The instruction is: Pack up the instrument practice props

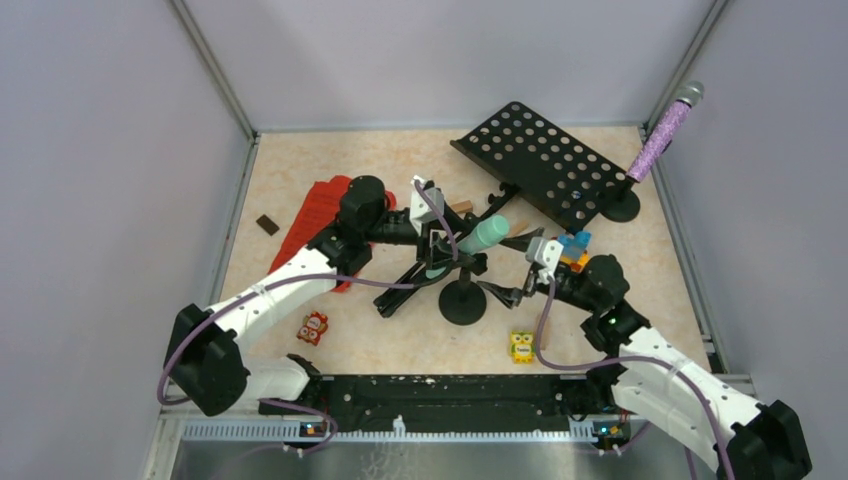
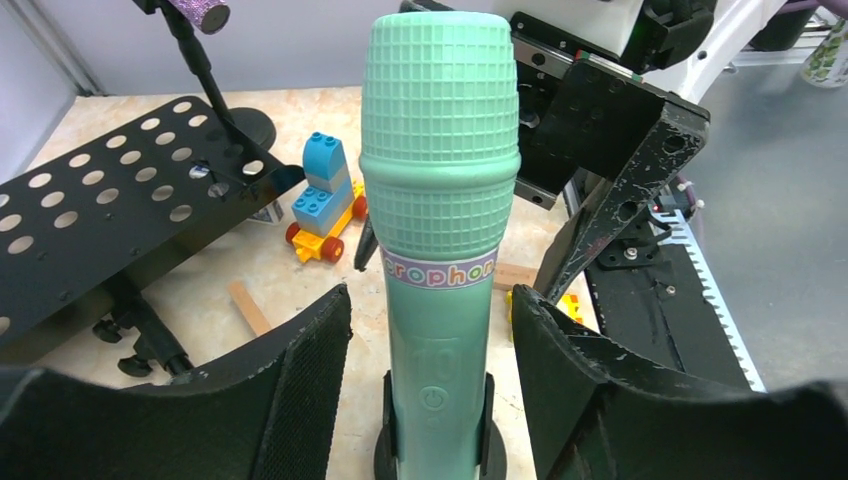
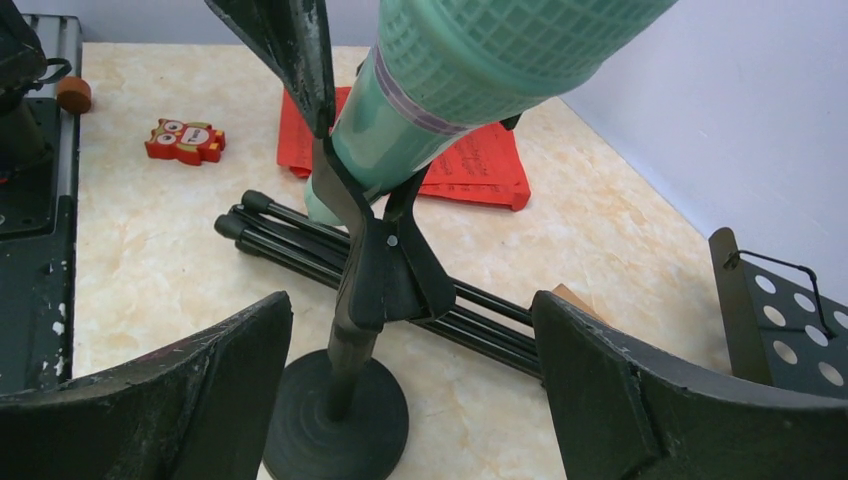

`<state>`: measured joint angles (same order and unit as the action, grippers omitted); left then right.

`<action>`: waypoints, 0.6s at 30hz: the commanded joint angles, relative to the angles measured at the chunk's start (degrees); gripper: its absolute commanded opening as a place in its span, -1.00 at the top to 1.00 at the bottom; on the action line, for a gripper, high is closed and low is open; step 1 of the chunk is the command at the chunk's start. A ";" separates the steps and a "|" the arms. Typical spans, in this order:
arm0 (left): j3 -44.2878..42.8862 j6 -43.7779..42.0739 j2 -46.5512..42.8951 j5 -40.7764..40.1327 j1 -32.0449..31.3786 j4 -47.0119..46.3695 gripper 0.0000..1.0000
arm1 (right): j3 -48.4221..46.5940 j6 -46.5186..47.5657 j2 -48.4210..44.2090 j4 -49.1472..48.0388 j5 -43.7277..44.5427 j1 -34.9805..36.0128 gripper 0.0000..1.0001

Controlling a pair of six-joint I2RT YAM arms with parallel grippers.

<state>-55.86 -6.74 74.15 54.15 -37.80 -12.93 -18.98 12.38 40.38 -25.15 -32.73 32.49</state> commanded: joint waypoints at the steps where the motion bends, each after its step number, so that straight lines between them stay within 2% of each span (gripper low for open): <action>1: -1.47 1.92 0.36 2.32 -0.79 -2.38 -0.30 | -3.75 0.63 1.52 -2.40 -1.97 -0.31 -0.75; 6: -0.80 3.82 0.66 -0.88 -2.76 -4.20 -0.58 | -4.64 1.44 2.44 -1.25 -1.75 -0.27 -0.75; 8: -0.84 3.98 0.96 -2.14 -3.42 -4.46 -0.59 | -4.56 1.73 2.45 -1.00 -1.49 -0.27 -0.75; 9: -0.90 4.13 1.18 -2.57 -3.52 -4.64 -0.52 | -4.51 1.67 2.41 -0.96 -1.38 -0.27 -0.75; 11: -1.24 4.32 1.68 -3.13 -3.62 -4.73 -0.25 | -4.53 1.57 2.38 -0.81 -1.16 -0.24 -0.75; 15: -2.24 4.62 2.76 -2.99 -3.60 -4.29 0.38 | -4.64 1.62 2.31 -0.66 -1.11 -0.23 -0.71; 18: -2.67 4.57 3.14 -2.67 -3.60 -3.29 0.54 | -5.43 2.55 2.48 -0.03 -1.30 -0.28 -0.71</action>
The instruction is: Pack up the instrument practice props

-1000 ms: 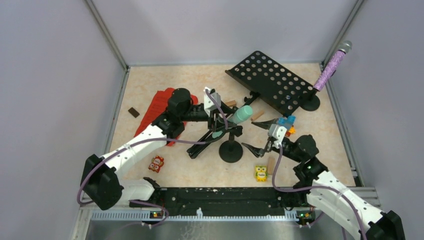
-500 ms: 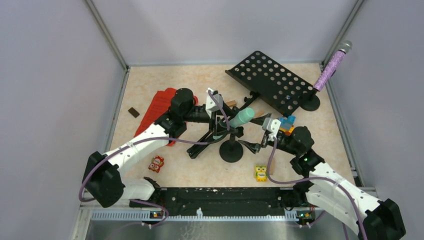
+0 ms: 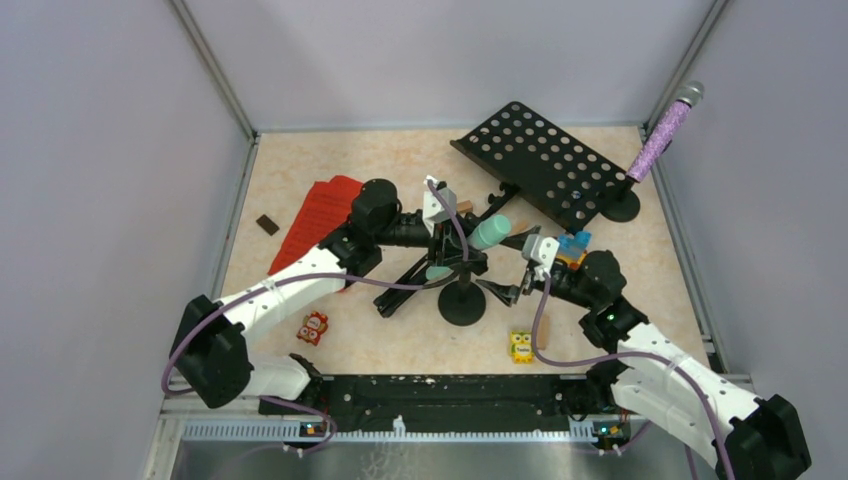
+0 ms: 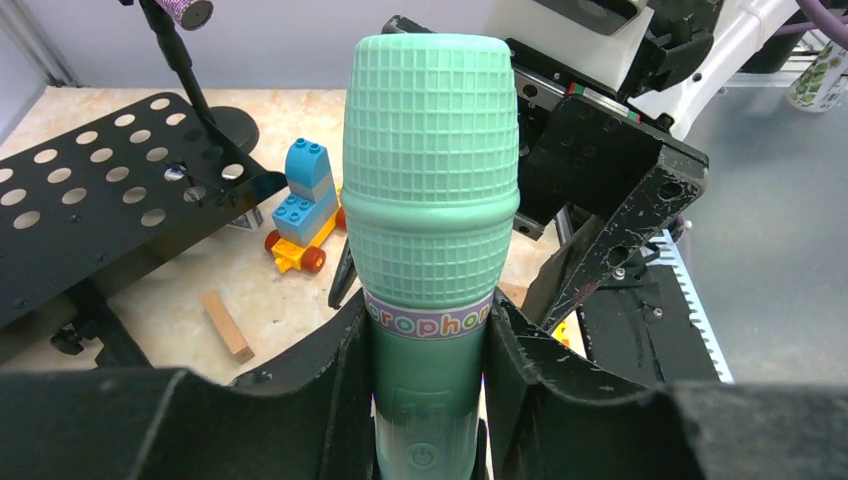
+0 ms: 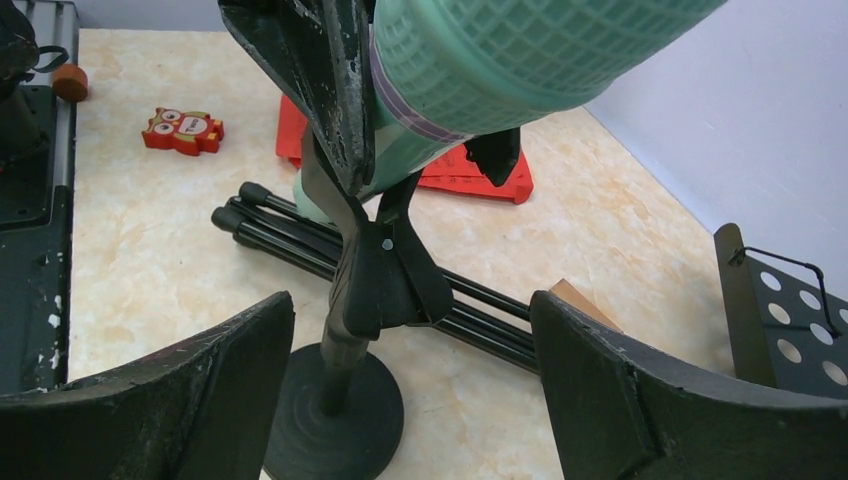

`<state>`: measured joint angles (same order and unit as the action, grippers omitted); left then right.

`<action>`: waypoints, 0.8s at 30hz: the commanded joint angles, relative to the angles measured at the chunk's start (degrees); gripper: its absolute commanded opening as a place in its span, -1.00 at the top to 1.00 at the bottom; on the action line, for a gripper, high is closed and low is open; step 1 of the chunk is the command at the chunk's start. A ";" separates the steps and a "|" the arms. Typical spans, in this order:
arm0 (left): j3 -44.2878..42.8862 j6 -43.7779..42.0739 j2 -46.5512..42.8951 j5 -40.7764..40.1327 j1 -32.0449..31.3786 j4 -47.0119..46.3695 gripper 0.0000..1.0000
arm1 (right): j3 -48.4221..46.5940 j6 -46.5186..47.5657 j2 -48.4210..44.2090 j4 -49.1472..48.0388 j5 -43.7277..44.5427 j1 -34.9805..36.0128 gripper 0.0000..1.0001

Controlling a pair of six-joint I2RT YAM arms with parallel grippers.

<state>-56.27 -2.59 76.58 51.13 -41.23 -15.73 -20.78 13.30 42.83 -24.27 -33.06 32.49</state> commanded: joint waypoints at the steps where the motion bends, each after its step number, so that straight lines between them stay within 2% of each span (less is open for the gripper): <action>1: -2.26 0.18 0.71 0.52 -0.22 -0.21 0.63 | -4.15 2.09 0.32 -0.49 -1.27 -0.28 -0.72; 4: -2.18 -1.13 0.39 1.15 -0.20 0.68 0.98 | -6.14 3.17 1.49 2.31 -3.38 -0.24 -0.73; 5: -2.18 -1.53 0.29 1.54 -0.17 1.07 1.00 | -6.95 3.67 2.06 3.37 -4.13 -0.31 -0.74; 12: -1.84 -3.61 -0.33 3.37 -0.17 2.06 1.00 | -13.55 8.66 6.64 13.96 -8.52 -0.28 -0.78; 17: -1.65 -3.82 -0.69 3.63 -0.21 1.58 1.00 | -16.81 10.49 10.30 20.03 -13.47 -0.24 -0.71; 24: -1.24 -3.99 -1.14 3.54 -0.24 1.51 1.00 | -16.92 12.67 10.27 24.01 -12.65 -0.31 -0.62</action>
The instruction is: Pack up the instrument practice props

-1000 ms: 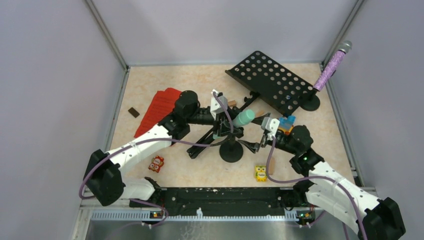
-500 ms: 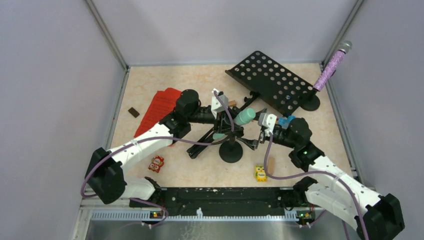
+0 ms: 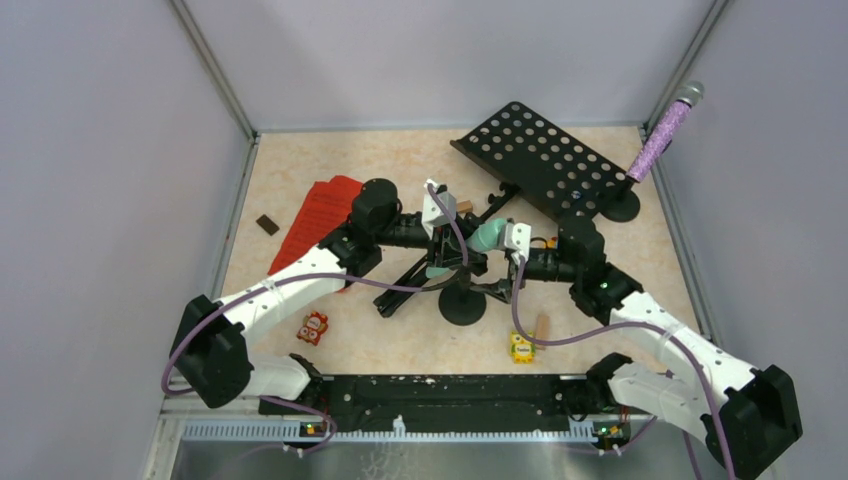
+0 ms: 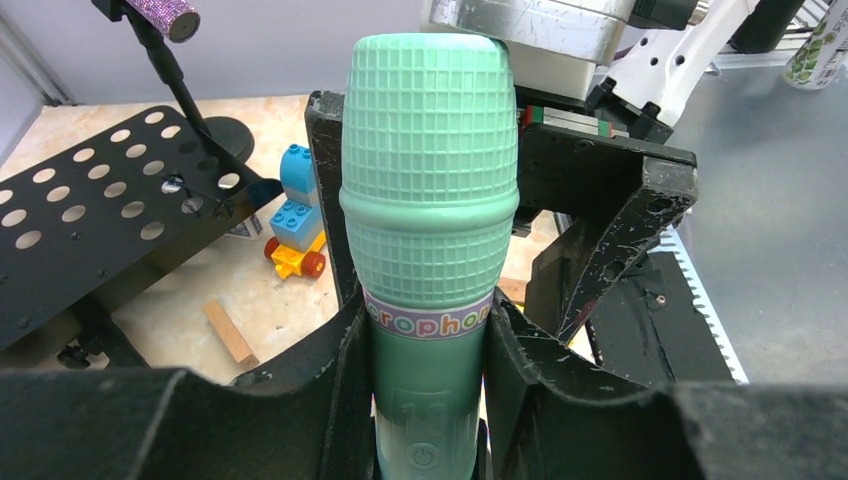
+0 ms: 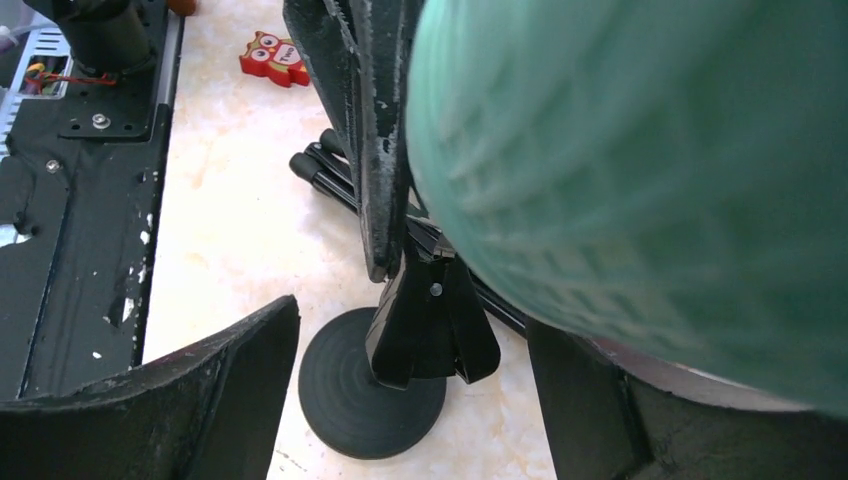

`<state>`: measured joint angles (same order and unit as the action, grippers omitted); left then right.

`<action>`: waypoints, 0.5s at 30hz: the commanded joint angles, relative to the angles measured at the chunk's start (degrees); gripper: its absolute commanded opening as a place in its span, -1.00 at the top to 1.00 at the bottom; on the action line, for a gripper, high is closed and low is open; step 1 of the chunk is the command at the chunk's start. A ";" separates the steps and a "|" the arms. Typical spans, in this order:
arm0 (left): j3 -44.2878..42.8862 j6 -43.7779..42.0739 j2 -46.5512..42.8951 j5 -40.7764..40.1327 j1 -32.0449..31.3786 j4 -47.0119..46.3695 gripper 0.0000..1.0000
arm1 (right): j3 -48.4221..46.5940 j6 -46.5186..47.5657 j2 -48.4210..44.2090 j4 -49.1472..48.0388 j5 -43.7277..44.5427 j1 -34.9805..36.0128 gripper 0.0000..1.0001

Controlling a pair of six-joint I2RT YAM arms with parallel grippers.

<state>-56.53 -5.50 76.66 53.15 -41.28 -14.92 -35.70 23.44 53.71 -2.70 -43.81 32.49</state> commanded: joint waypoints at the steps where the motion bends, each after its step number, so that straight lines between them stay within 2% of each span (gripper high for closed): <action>1: -0.83 -1.09 -1.38 1.45 -0.15 0.51 1.00 | -1.92 2.49 -0.58 2.44 -1.97 -0.25 -0.58; 3: -0.73 -1.09 -1.54 1.35 -0.14 0.37 1.00 | -1.94 2.52 -0.22 2.44 -2.13 -0.30 -0.47; 6: -0.68 -0.94 -1.60 1.41 -0.12 0.18 1.00 | -2.15 2.49 0.52 2.29 -2.37 -0.24 -0.19; 9: -0.64 -0.86 -1.71 1.35 -0.15 0.15 1.00 | -2.21 2.18 1.20 2.07 -1.74 -0.32 0.29; 15: 0.04 -0.90 -2.22 1.14 -0.15 -0.28 1.00 | -1.45 2.26 1.06 1.28 -1.61 -0.24 1.00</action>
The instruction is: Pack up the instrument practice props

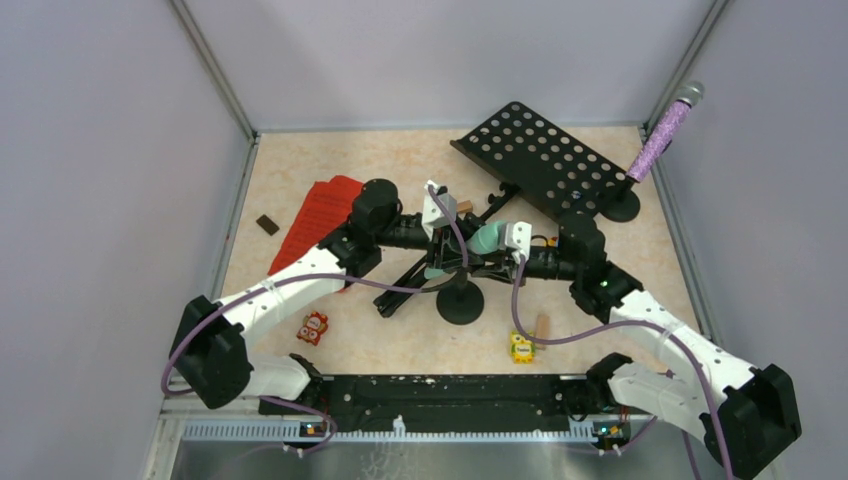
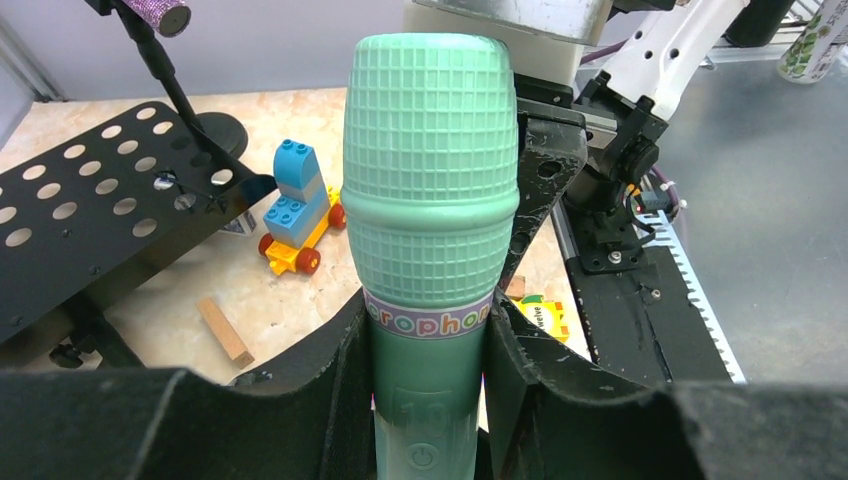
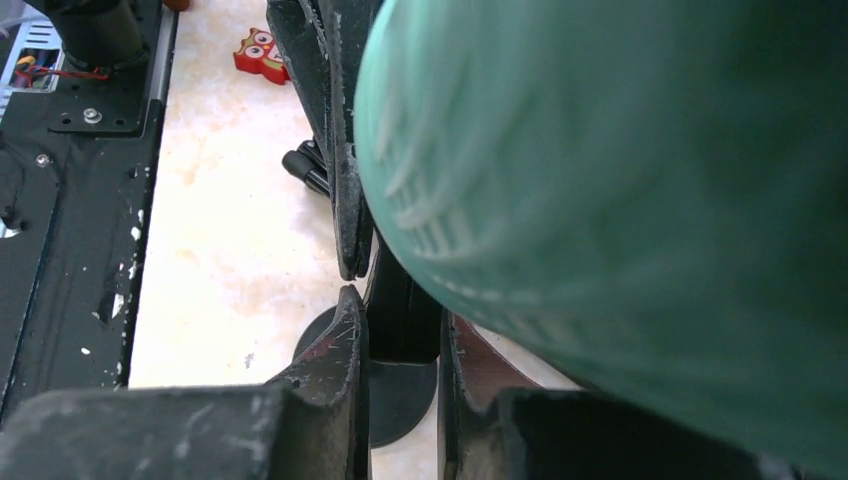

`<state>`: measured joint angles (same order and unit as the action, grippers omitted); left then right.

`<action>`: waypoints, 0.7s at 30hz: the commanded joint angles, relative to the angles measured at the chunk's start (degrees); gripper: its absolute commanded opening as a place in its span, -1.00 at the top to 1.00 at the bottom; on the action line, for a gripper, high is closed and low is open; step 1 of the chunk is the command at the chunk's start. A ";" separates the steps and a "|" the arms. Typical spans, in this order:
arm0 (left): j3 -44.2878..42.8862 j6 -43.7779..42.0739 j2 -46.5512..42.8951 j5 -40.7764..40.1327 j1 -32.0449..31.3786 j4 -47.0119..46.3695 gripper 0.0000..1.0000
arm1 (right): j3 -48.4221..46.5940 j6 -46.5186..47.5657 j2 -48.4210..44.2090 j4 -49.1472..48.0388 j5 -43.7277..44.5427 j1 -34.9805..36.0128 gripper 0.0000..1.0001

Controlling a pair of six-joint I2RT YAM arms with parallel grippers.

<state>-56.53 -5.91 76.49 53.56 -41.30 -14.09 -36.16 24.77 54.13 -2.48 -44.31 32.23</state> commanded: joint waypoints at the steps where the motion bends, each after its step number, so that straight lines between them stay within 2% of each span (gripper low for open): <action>1: 0.10 -0.38 -2.21 0.68 -0.10 -1.12 1.00 | -0.85 1.17 0.48 1.04 -1.08 0.00 1.00; 5: 0.10 0.00 -4.10 -2.14 -0.02 -0.53 1.00 | 0.66 1.66 -1.36 0.24 -0.44 -0.01 1.00; 14: -0.07 -0.56 -13.37 -17.54 0.99 4.56 1.00 | 2.52 0.54 -5.35 0.99 5.08 0.01 1.00; 17: 0.28 6.17 -13.72 -27.44 3.57 6.74 0.94 | 3.26 -2.03 -7.52 0.51 7.84 -0.03 1.00; 21: -0.33 10.81 -9.60 -33.69 7.99 12.34 0.96 | 4.86 -4.74 -10.69 -0.09 9.02 -0.05 1.00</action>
<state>-55.94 -1.08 63.05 30.98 -37.01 -7.84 -32.58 21.80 46.72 -1.48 -38.22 32.25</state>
